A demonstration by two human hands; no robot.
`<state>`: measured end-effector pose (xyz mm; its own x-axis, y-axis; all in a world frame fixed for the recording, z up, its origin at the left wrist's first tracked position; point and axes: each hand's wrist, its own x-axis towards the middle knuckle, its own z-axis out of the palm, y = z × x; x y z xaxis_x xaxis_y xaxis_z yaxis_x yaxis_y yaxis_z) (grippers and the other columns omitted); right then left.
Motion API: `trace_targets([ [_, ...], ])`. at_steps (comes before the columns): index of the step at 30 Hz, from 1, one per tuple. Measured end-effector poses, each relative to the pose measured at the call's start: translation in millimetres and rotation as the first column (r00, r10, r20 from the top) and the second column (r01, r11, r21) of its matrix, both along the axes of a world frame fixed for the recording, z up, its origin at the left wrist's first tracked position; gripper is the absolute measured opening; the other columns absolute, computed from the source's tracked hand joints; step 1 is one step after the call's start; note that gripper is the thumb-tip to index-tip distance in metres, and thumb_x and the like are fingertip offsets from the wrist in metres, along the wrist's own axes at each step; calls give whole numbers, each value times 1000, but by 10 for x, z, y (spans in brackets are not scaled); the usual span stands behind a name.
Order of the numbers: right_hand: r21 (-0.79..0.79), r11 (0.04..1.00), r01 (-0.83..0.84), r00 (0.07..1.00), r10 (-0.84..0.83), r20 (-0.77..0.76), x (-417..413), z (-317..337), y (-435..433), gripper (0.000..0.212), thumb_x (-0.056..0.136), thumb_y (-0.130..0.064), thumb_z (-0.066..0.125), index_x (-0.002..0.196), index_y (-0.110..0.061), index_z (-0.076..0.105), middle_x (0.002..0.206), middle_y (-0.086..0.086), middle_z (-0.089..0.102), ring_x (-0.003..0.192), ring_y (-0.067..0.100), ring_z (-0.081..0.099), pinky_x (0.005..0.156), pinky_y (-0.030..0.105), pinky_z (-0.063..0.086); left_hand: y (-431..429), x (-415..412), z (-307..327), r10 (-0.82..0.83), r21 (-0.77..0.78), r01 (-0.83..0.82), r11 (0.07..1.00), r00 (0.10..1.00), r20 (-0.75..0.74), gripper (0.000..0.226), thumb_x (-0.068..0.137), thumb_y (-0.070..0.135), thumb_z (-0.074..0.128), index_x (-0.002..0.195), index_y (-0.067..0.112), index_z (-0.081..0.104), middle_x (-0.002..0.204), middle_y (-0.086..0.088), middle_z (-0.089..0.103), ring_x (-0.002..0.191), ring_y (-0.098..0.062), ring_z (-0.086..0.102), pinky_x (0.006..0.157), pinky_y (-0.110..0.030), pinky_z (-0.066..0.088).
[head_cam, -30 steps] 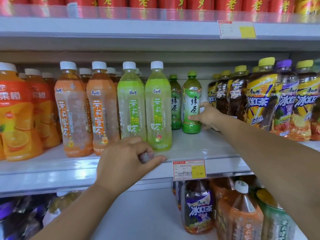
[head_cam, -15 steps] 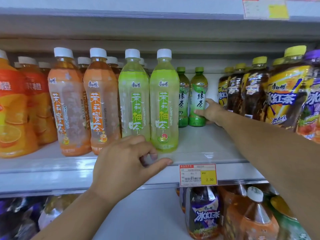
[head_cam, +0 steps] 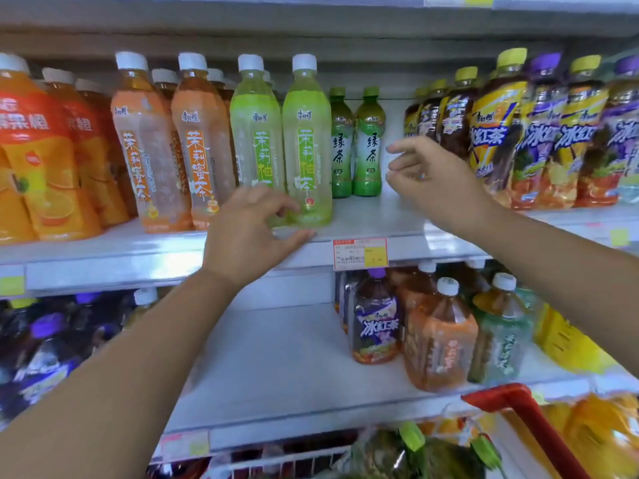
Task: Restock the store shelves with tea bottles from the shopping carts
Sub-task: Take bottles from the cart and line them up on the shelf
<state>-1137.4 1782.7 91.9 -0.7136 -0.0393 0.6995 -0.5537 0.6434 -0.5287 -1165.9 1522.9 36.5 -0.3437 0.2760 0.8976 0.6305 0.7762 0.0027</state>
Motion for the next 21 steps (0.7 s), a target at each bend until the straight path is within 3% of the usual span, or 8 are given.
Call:
trace_targets([
  [4,28,997,-67,986,62,156,749,-532,127,27,91,-15,61,116,-25,57,100,-7,62,92,-1,60,81,14,48,-6,387,-297,-42,-20,42,999,998,-38,32,81,32,73,107,14,70,104,-10,62,102,-28,55,91,-27,33],
  [7,81,993,-89,925,53,376,1095,-950,202,27,90,-21,63,115,-31,58,103,-10,64,96,0,61,80,11,47,-19,813,-827,-192,6,195,981,957,219,27,85,35,65,106,18,69,106,-3,64,100,-19,57,92,-33,43],
  [9,141,978,-155,848,59,526,1215,-1238,225,27,89,-24,65,113,-33,58,108,-7,64,96,4,62,81,14,48,-44,1037,-1179,-276,56,282,958,849,450,30,85,43,61,105,22,69,104,3,65,95,-9,56,87,-34,47],
  [12,282,922,-266,701,-16,713,1274,-1660,238,39,91,-37,61,127,-37,49,128,-8,55,109,2,56,87,15,48,-55,1255,-1587,-312,83,364,928,632,710,39,82,49,61,114,26,68,111,10,63,102,-2,57,91,-22,45],
  [14,317,900,-299,614,-73,786,1276,-1890,216,56,90,-46,59,140,-35,38,142,-8,45,123,7,48,96,19,44,-69,1319,-1759,-226,29,374,927,496,838,46,83,41,68,127,29,60,127,10,58,116,-2,53,100,-18,39],
  [17,412,855,-314,596,-160,787,1215,-2104,123,71,91,-53,53,151,-30,22,157,-8,25,139,12,33,108,25,31,-133,1318,-1927,1,-102,360,928,268,963,72,83,33,74,145,38,37,146,16,39,130,-1,38,105,-18,31],
  [19,419,866,-274,610,-181,772,1157,-2192,35,73,91,-55,53,151,-29,21,158,-5,25,140,15,32,106,25,30,-181,1279,-2027,85,-160,356,921,216,973,84,79,35,78,148,38,31,149,16,37,131,-3,37,102,-18,30],
  [21,393,887,-242,611,-175,772,1079,-2267,-32,76,87,-57,56,149,-30,23,156,-3,29,137,17,37,103,26,34,-199,1253,-2127,99,-170,333,928,220,971,89,75,37,81,149,35,32,148,14,40,130,-5,40,100,-18,30],
])
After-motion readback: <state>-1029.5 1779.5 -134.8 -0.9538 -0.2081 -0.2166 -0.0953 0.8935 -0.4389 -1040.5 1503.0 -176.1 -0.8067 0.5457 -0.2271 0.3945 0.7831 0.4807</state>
